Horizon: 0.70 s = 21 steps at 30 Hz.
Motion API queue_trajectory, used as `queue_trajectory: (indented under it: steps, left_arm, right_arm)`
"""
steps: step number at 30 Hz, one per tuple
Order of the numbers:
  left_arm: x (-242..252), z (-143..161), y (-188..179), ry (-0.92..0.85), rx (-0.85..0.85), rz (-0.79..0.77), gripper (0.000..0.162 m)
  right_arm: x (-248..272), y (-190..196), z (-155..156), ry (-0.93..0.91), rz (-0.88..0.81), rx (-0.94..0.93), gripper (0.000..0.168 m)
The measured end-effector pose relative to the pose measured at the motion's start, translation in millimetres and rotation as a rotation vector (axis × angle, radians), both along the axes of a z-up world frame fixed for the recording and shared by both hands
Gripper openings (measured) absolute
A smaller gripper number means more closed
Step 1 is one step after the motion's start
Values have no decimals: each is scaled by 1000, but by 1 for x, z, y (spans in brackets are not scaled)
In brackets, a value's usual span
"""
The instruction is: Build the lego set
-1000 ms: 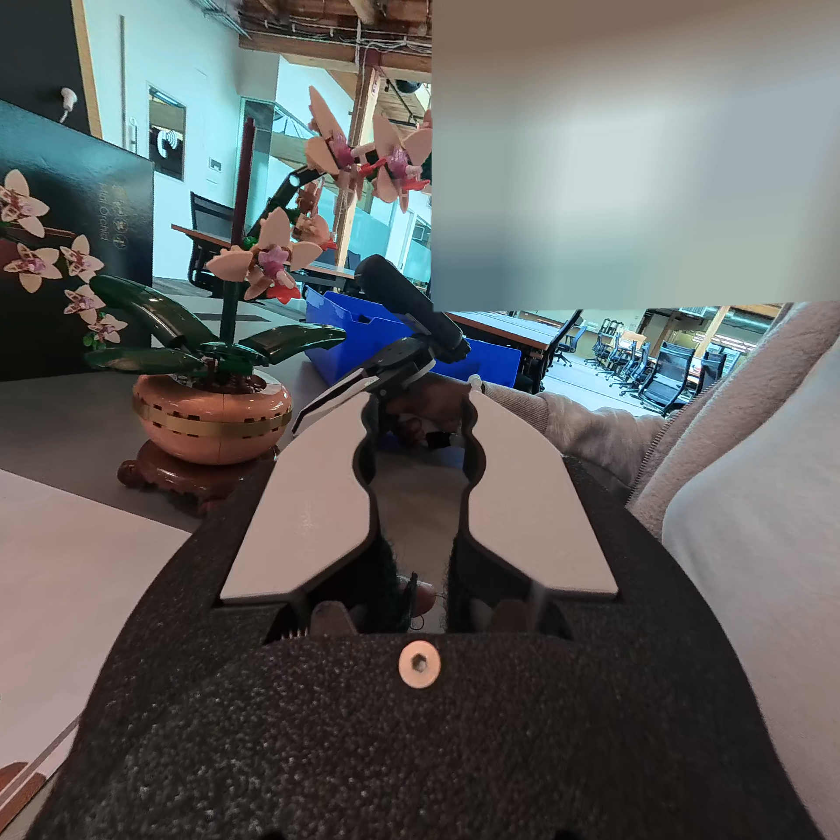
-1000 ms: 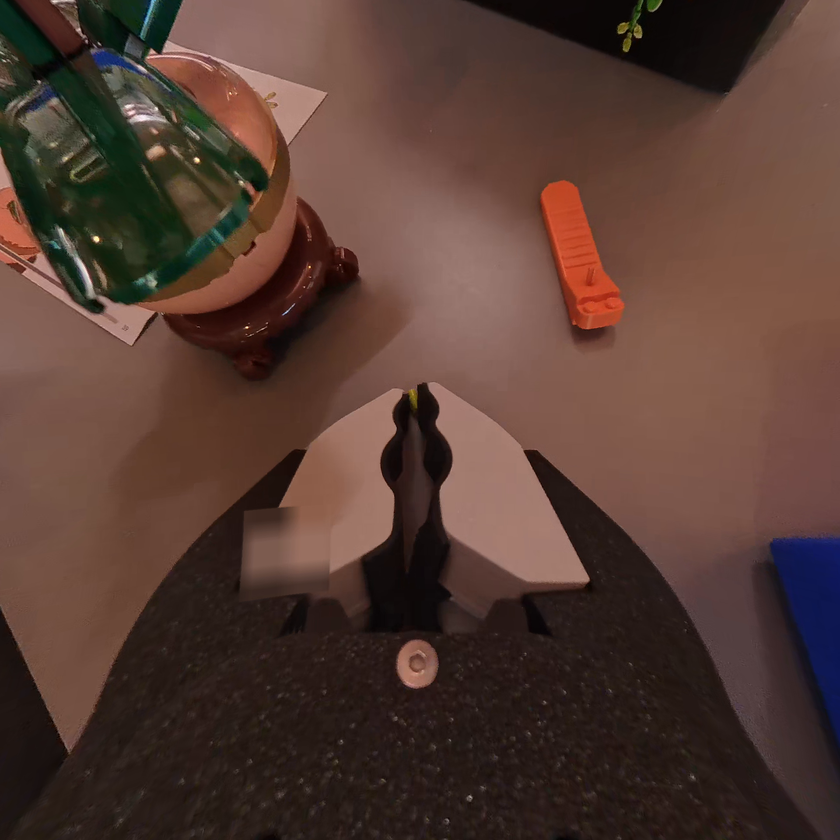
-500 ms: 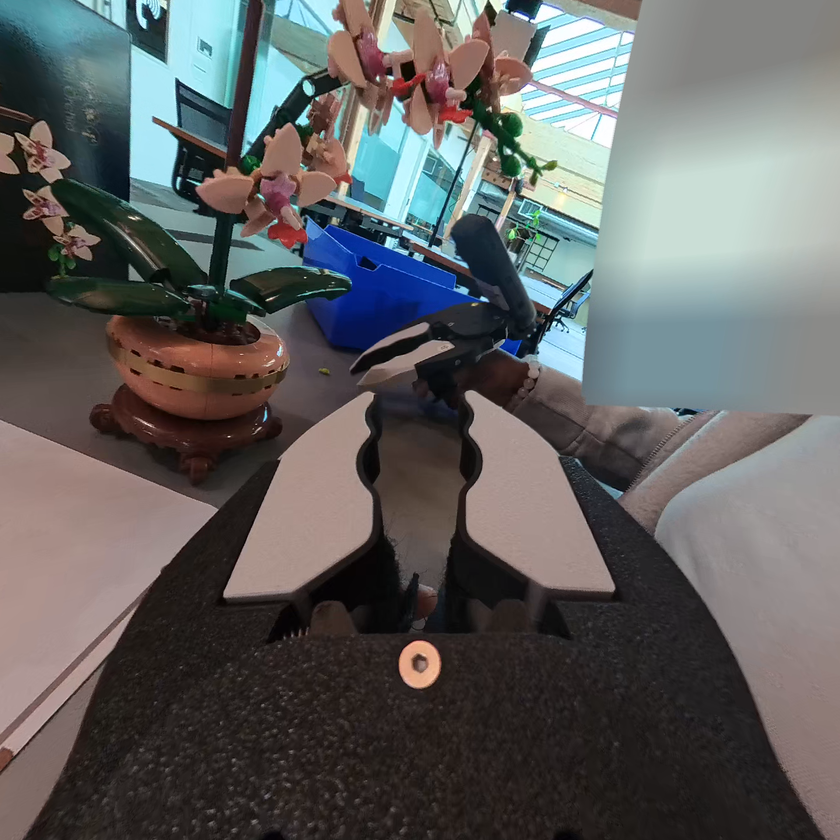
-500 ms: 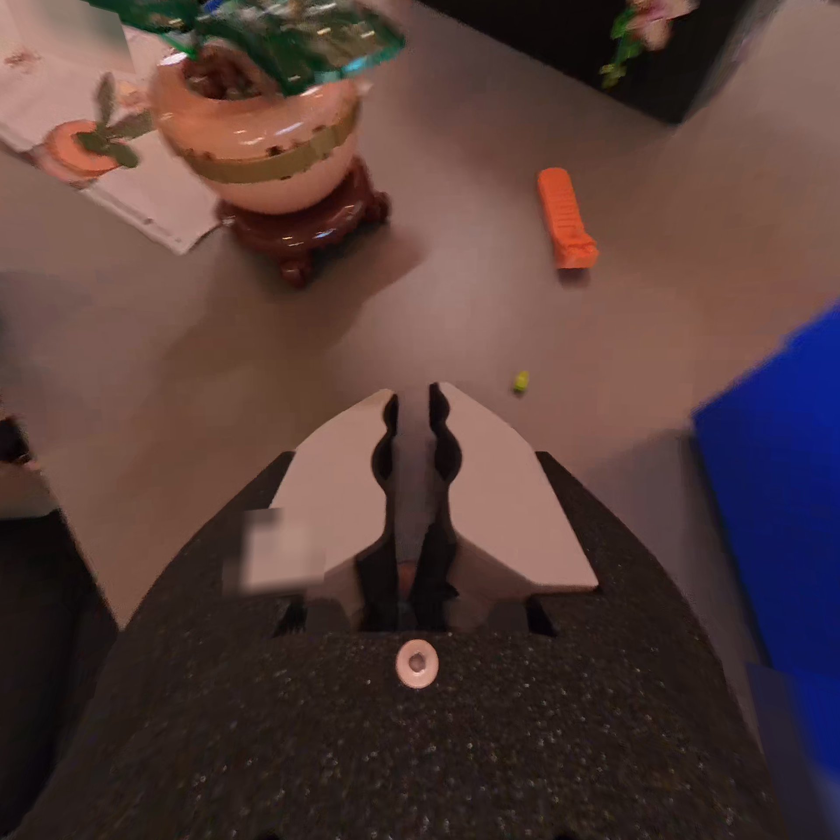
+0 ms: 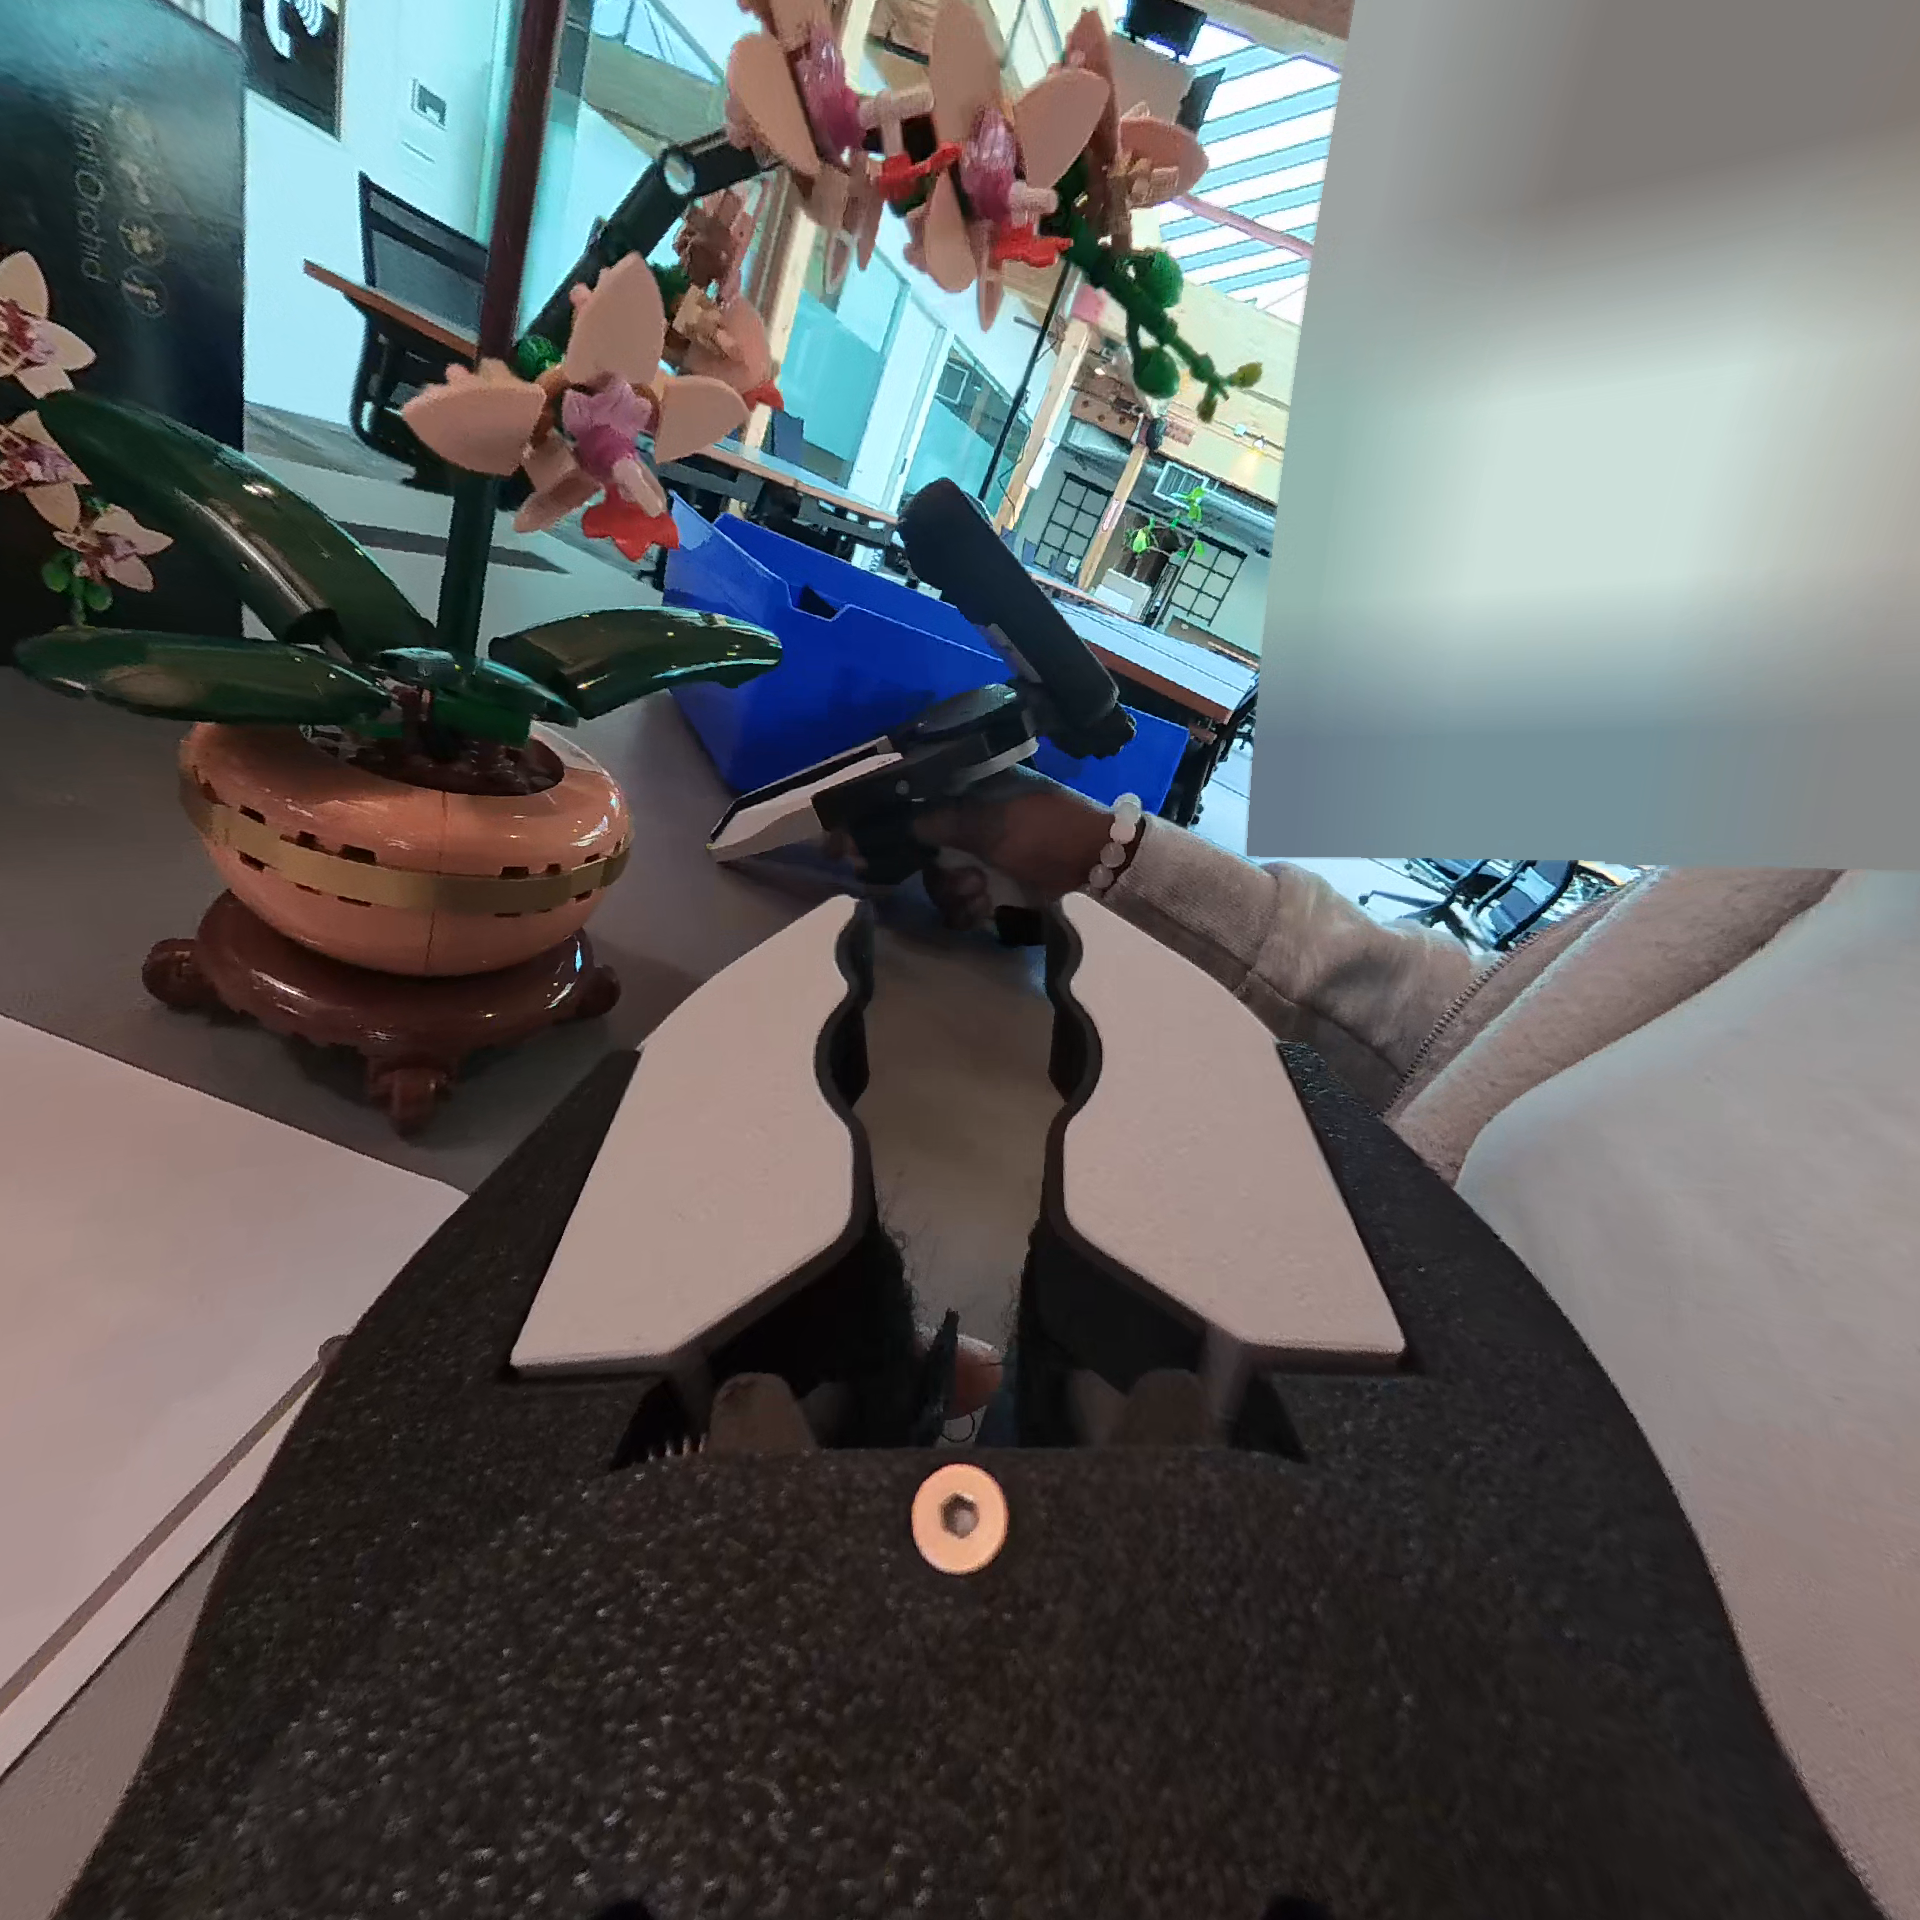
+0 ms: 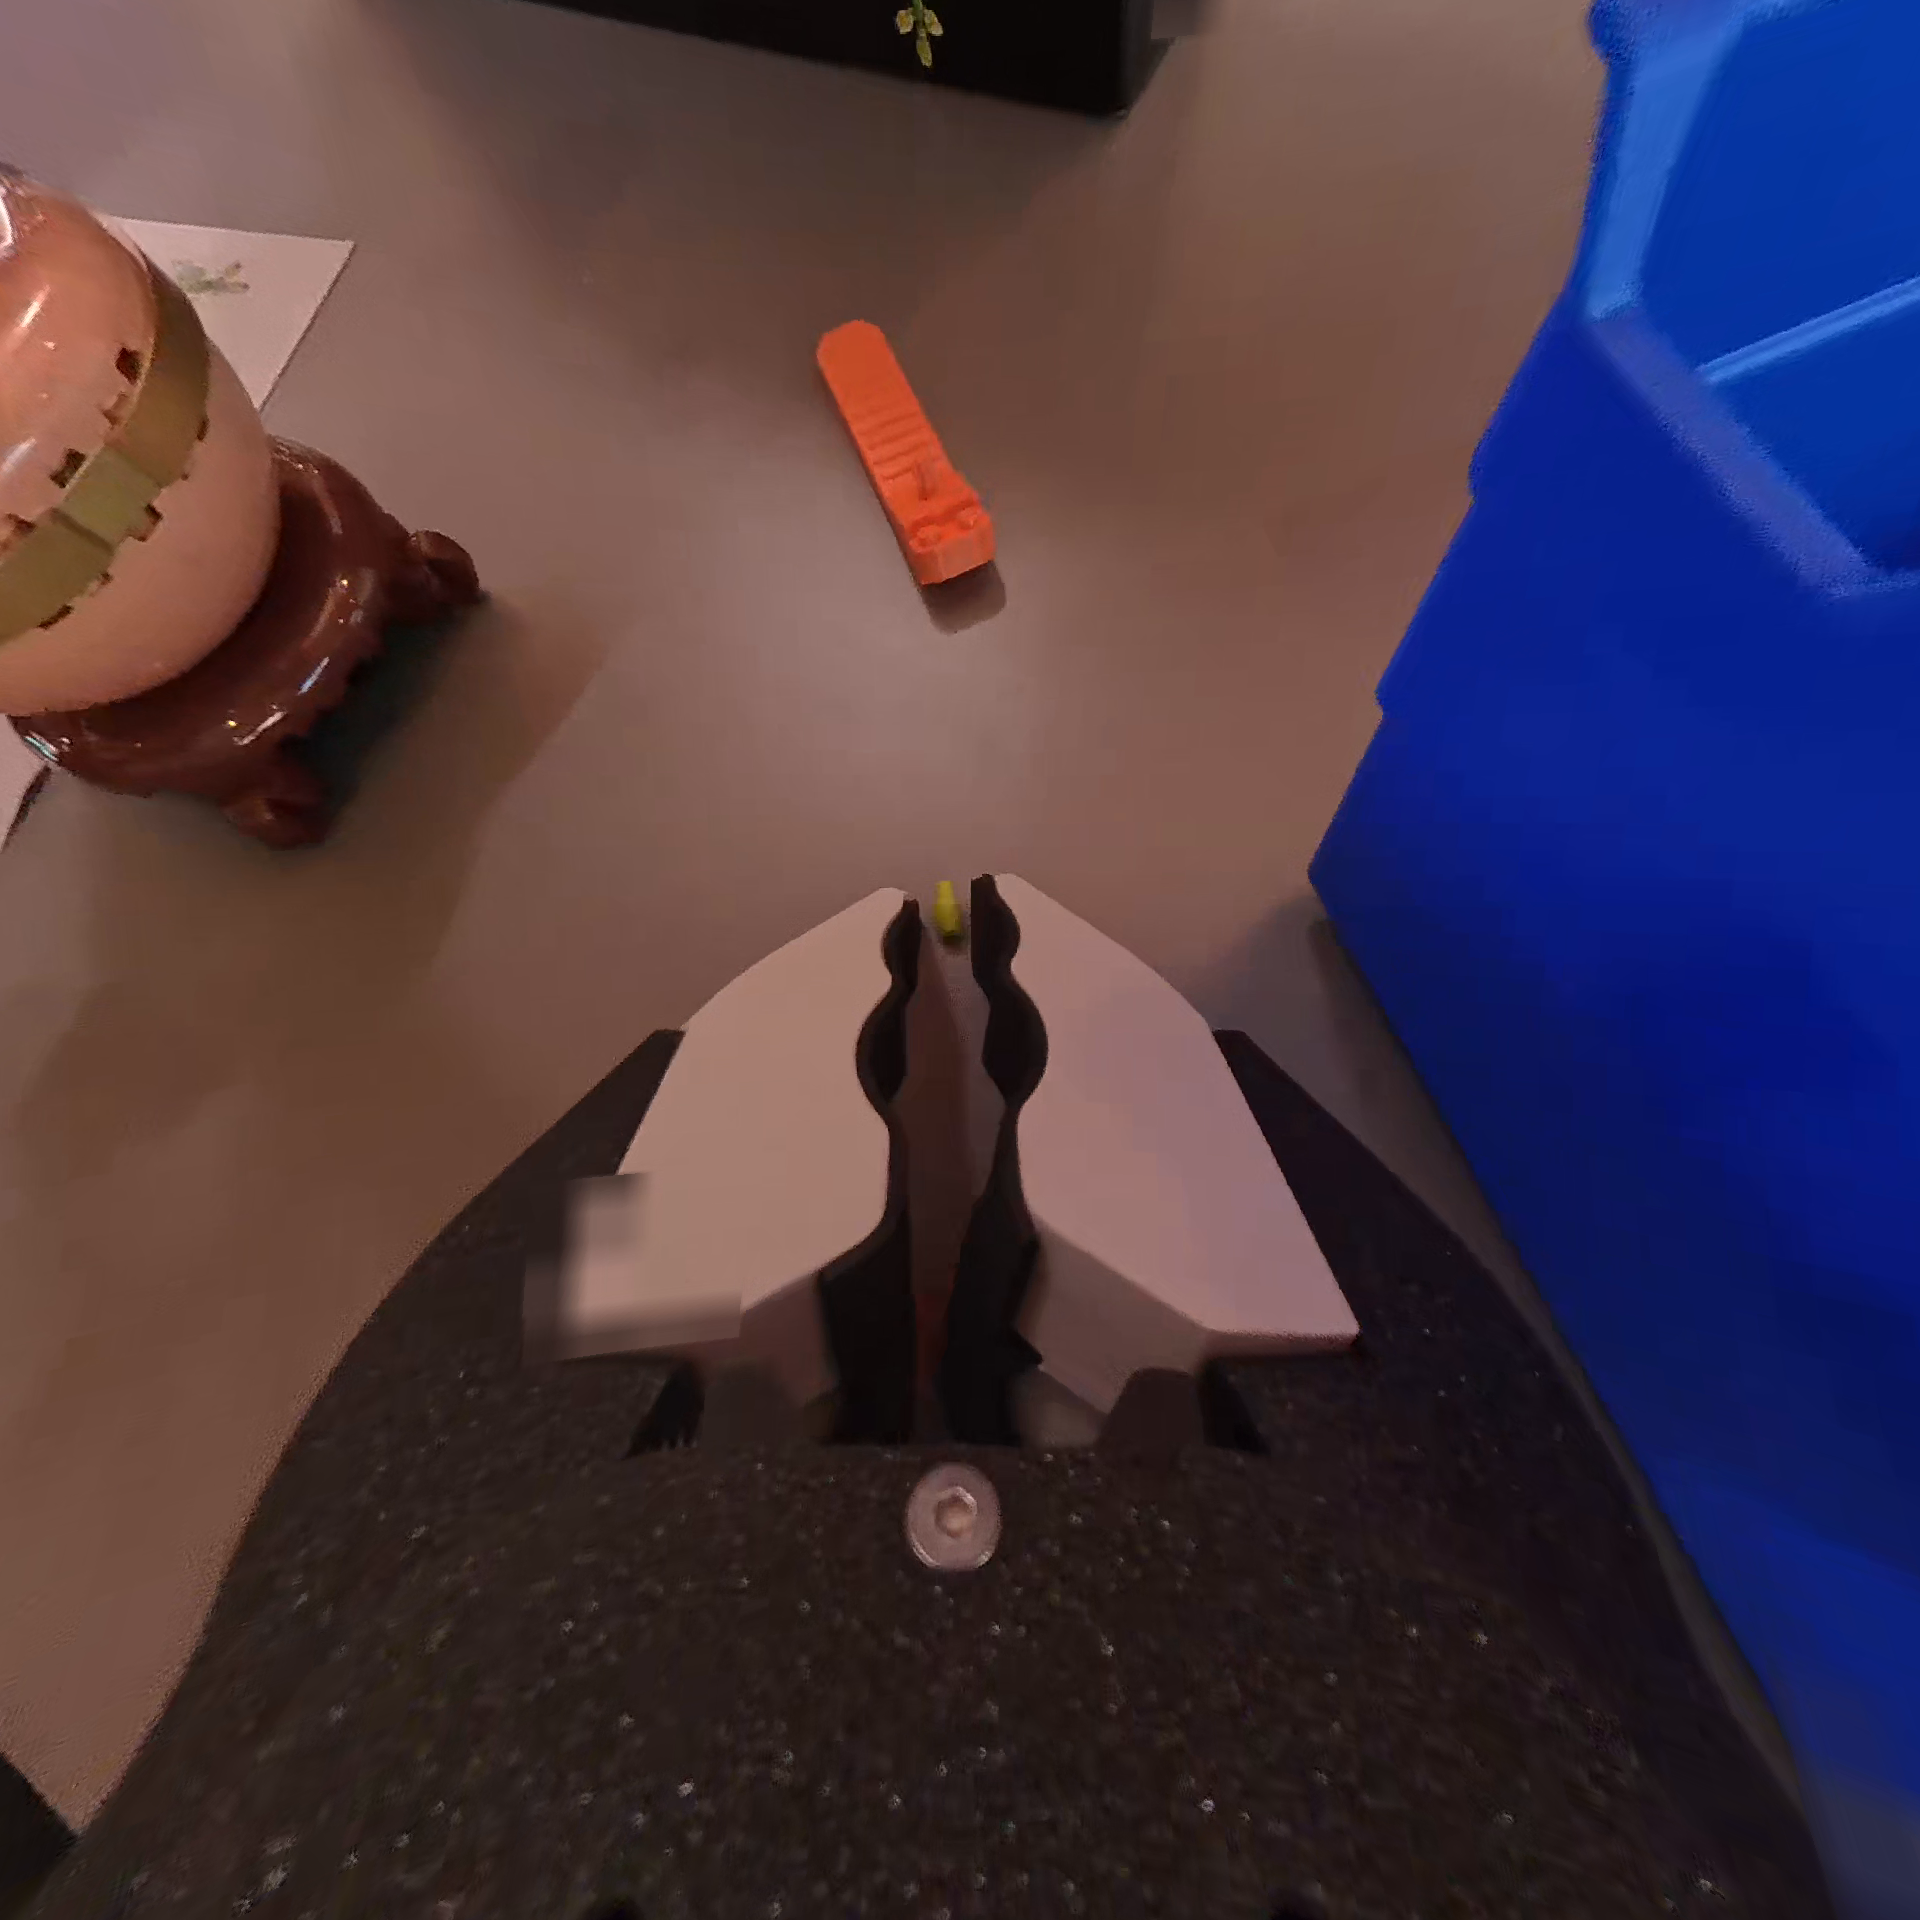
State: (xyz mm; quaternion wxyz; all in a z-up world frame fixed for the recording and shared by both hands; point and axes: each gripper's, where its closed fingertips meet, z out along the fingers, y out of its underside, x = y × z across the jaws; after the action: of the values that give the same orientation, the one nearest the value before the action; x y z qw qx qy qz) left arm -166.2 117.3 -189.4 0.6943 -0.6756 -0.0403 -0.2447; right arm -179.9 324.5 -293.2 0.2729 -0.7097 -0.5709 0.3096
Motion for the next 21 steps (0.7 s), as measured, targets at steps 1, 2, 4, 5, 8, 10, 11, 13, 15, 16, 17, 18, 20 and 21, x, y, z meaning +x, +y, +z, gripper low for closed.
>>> queue_trajectory:
  steps: [1,2,4,5,8,10,11,13,15,16,17,18,20,21]
  left_arm:
    - [0,0,1,-11,2,-11,31]
    - [1,0,1,-21,4,-25,31]
    - [2,1,3,-28,6,-46,31]
    - [1,2,3,-26,6,-49,31]
    - [0,3,4,-7,-12,-40,30]
    - [-4,0,5,-5,-48,-21,29]
    - [-4,-2,6,-12,-64,-19,28]
    - [-7,-6,7,-40,-100,-6,28]
    - [-6,-7,7,-57,-110,-21,28]
    - [-6,-6,7,-61,-109,-24,28]
    - [-5,-6,7,-61,-105,-21,28]
    - [-5,-5,6,-60,-100,-19,28]
    - [-3,-4,7,-60,-93,-24,28]
    - [-2,-4,8,-62,-91,-31,28]
  right_arm:
    - [-1,-1,0,2,4,-22,8]
    - [-2,-2,0,1,13,-39,5]
    - [-1,-2,0,1,32,-36,5]
    - [0,-3,0,-4,42,-30,5]
    - [6,-10,1,1,113,-23,2]
    - [11,-24,5,35,199,-31,0]
    - [14,-30,8,56,235,-26,0]
    - [20,-41,13,85,302,16,0]
    - [28,-45,15,74,342,76,4]
    - [32,-43,18,78,348,116,9]
    - [36,-37,20,75,341,157,12]
    - [38,-27,22,60,314,195,11]
    - [37,-23,24,13,336,200,9]
    - [33,-20,23,-7,335,198,10]
